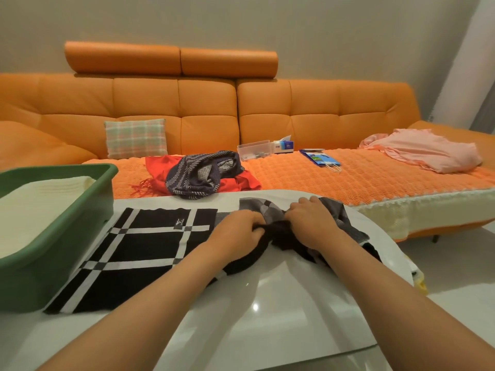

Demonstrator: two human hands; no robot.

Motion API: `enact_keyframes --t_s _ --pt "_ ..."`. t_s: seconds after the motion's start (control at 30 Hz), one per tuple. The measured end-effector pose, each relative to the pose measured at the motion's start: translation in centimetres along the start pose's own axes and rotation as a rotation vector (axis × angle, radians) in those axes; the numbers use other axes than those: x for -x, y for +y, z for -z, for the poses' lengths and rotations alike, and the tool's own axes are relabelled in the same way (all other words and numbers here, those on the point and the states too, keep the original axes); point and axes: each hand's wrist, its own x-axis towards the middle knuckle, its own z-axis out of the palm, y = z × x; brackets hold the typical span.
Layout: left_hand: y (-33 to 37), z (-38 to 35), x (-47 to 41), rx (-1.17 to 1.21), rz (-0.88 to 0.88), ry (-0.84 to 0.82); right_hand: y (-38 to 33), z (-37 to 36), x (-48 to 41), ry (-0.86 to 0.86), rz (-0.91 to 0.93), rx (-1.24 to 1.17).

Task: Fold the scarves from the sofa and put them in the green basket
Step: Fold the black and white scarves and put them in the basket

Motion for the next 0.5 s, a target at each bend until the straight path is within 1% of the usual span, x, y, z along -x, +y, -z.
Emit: enact_keyframes --t_s 0.07,0.13,0.17,0.23,0.3,0.33,0.37,0.4,0.43,0.47,0.5 --pt "0.1 0.8 0.3 0.153 0.044 0.059 0.7 0.1 0.4 0.075 -0.028 -0.062" --pt "0.1 1.4 0.8 0.257 0.059 0.008 1.1 1.3 1.1 0.141 -0.045 -0.298" --pt "0.3 1.6 1.0 0.302 0.063 -0.055 1.1 2.2 1.6 0.155 -0.037 -0.405" --pt "0.4 1.9 1.7 0.353 0.078 -0.268 0.9 4.3 2.7 0.102 -0.002 -0.478" --pt "0.9 2.1 2.5 0.310 0.076 -0.554 0.4 5.8 3.9 -0.065 0.016 -0.480" --pt "1.3 2.3 2.9 0.285 0.076 -0.675 0.1 6.2 4.3 -0.171 0.011 -0.477" --pt "1.7 2.4 3.2 0.279 0.081 -0.757 -0.1 6.4 4.5 -0.283 -0.001 -0.479" --pt "1.9 2.4 3.3 0.295 0.092 -0.795 -0.2 6.4 4.7 -0.390 -0.024 -0.505" --pt "2.0 2.4 3.4 0.336 0.110 -0.787 -0.4 6.5 4.9 -0.490 -0.064 -0.552" --pt "2.0 2.3 3.3 0.374 0.134 -0.735 -0.6 6.5 5.2 -0.574 -0.119 -0.615" --pt "1.9 2.2 3.1 0.386 0.147 -0.641 -0.7 6.6 5.4 -0.621 -0.178 -0.694"
